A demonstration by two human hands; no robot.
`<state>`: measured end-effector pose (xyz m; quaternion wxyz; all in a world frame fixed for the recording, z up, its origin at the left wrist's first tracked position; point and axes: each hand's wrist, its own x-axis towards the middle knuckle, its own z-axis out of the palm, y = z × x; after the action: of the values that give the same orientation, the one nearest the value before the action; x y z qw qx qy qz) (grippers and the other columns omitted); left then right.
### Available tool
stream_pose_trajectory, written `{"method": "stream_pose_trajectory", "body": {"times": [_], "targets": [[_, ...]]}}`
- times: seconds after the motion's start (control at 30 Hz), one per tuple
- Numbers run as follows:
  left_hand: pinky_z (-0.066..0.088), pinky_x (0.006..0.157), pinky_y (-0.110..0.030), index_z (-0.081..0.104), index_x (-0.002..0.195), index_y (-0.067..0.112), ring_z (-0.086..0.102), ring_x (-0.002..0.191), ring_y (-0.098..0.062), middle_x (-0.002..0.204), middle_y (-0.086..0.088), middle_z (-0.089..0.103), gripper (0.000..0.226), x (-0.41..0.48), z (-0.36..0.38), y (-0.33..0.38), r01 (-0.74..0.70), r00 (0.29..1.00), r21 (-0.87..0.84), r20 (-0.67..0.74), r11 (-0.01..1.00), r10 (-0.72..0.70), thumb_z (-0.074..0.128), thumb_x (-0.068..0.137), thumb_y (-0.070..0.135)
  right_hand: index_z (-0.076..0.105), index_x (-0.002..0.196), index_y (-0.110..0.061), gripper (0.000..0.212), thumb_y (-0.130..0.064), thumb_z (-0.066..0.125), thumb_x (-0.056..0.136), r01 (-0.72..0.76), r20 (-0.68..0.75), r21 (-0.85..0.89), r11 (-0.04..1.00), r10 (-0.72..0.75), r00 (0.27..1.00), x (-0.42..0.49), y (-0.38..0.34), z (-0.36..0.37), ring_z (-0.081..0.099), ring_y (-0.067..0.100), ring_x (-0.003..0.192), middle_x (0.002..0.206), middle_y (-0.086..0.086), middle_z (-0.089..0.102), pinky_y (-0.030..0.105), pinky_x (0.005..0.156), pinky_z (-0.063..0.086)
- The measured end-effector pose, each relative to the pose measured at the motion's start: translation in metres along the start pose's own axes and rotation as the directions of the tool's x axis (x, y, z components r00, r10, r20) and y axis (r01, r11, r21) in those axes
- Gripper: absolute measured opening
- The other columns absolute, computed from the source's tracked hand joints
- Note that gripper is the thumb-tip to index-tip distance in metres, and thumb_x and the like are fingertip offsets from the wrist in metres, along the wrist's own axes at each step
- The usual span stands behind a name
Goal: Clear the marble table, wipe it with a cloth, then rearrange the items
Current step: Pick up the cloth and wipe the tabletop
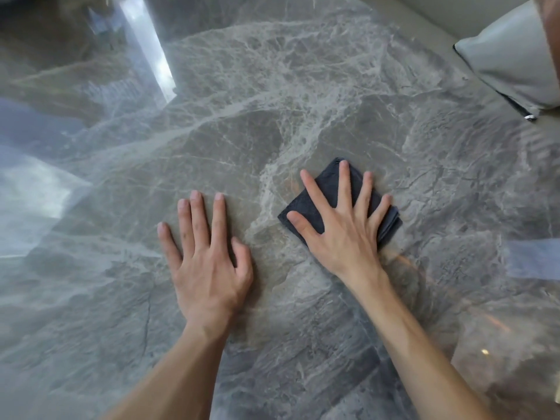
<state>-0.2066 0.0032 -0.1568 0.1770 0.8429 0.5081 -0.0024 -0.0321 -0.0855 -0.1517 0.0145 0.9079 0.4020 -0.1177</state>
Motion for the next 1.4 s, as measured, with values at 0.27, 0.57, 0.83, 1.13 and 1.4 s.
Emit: {"method": "stream_pose_trajectory", "body": {"times": [0.27, 0.57, 0.83, 1.13, 1.4], "targets": [[-0.001, 0.121, -0.055, -0.002, 0.153, 0.026, -0.009, 0.150, -0.019, 0.163, -0.004, -0.003, 0.071, 0.000, -0.003, 0.001, 0.007, 0.999, 0.008, 0.041, 1.000, -0.007, 0.029, 0.089, 0.033, 0.002, 0.148, -0.055, 0.067, -0.079, 0.016, 0.087, -0.108, 0.004, -0.079, 0.991, 0.109, 0.994, -0.023, 0.060, -0.002, -0.003, 0.040, 0.150, 0.165, 0.005, -0.002, 0.073, 0.111, 0.007], [-0.001, 0.120, -0.057, -0.002, 0.153, 0.028, -0.009, 0.150, -0.021, 0.163, -0.007, -0.005, 0.071, 0.002, -0.004, 0.003, 0.013, 0.996, 0.048, 0.089, 0.999, -0.018, 0.028, 0.088, 0.033, 0.013, 0.150, -0.051, 0.067, -0.075, 0.028, 0.089, 0.121, 0.001, -0.072, 0.990, -0.121, 0.993, -0.038, 0.011, 0.003, 0.002, 0.034, 0.151, 0.165, 0.003, 0.006, 0.068, 0.114, 0.010], [-0.001, 0.119, -0.057, 0.000, 0.153, 0.029, -0.007, 0.150, -0.023, 0.162, -0.010, -0.002, 0.072, 0.004, -0.004, 0.005, 0.023, 0.995, 0.074, 0.095, 0.997, -0.030, 0.029, 0.087, 0.032, 0.002, 0.148, -0.054, 0.064, -0.075, 0.016, 0.089, -0.342, -0.067, 0.046, 0.939, 0.345, 0.936, 0.074, 0.107, -0.024, 0.002, 0.037, 0.150, 0.165, 0.004, 0.003, 0.072, 0.112, 0.007], [-0.003, 0.120, -0.056, 0.003, 0.153, 0.026, -0.006, 0.150, -0.022, 0.163, -0.008, -0.001, 0.072, 0.003, -0.007, 0.006, 0.027, 0.997, 0.042, 0.076, 0.999, -0.030, 0.028, 0.086, 0.032, 0.006, 0.149, -0.053, 0.063, -0.076, 0.016, 0.090, 0.318, 0.088, -0.196, 0.927, -0.307, 0.948, -0.029, 0.153, -0.009, 0.007, 0.037, 0.150, 0.164, 0.007, 0.009, 0.074, 0.108, 0.015], [-0.001, 0.119, -0.057, 0.007, 0.153, 0.026, -0.005, 0.151, -0.024, 0.163, -0.010, 0.002, 0.070, 0.003, -0.008, 0.006, 0.028, 0.997, 0.061, 0.071, 0.998, -0.032, 0.025, 0.086, 0.034, 0.015, 0.151, -0.048, 0.066, -0.073, 0.030, 0.091, 0.454, 0.071, -0.135, 0.881, -0.449, 0.891, -0.036, 0.058, 0.002, 0.001, 0.045, 0.149, 0.164, 0.010, 0.008, 0.074, 0.109, 0.010]]}}
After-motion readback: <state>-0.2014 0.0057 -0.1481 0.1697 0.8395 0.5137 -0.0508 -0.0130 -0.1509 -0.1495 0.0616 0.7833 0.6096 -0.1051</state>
